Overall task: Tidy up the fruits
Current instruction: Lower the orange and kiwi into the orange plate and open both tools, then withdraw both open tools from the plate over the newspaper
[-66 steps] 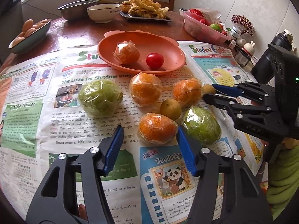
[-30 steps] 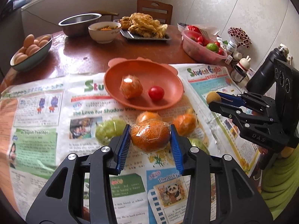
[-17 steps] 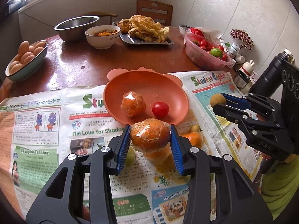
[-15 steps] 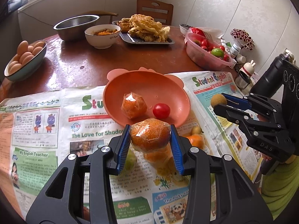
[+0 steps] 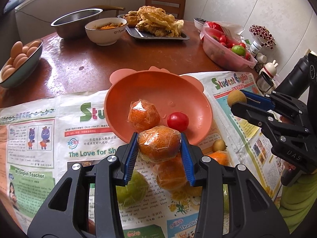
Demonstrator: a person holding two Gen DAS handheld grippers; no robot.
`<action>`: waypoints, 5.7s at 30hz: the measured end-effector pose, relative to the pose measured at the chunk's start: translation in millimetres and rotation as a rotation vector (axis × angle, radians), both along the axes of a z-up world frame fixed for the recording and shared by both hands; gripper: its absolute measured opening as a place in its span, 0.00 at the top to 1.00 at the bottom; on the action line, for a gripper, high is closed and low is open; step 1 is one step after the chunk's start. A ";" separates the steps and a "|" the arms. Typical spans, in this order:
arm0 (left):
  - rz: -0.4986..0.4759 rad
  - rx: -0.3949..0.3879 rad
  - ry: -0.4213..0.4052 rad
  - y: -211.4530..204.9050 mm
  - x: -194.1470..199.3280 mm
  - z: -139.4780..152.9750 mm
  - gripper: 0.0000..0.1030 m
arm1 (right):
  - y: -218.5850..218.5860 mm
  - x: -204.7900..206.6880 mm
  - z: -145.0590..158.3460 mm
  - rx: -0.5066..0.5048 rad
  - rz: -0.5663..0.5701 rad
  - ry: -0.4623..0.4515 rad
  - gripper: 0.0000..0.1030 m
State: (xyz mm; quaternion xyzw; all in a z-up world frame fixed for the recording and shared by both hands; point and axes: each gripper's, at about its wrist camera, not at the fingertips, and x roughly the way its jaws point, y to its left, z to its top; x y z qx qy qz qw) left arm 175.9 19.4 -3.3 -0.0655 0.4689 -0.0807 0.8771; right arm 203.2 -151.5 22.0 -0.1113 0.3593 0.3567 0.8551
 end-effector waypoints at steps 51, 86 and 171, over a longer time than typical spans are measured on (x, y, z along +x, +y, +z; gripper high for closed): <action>0.021 0.043 0.021 8.7 37.1 -15.4 0.68 | 62.3 63.1 -50.7 -0.103 0.106 0.117 0.73; 0.027 0.045 0.026 5.1 33.2 -14.5 0.68 | 43.5 59.3 -28.6 -0.031 0.066 0.087 0.52; 0.070 0.037 -0.110 2.3 -41.8 42.1 0.10 | -1.3 -6.9 25.2 0.027 -0.032 -0.020 0.09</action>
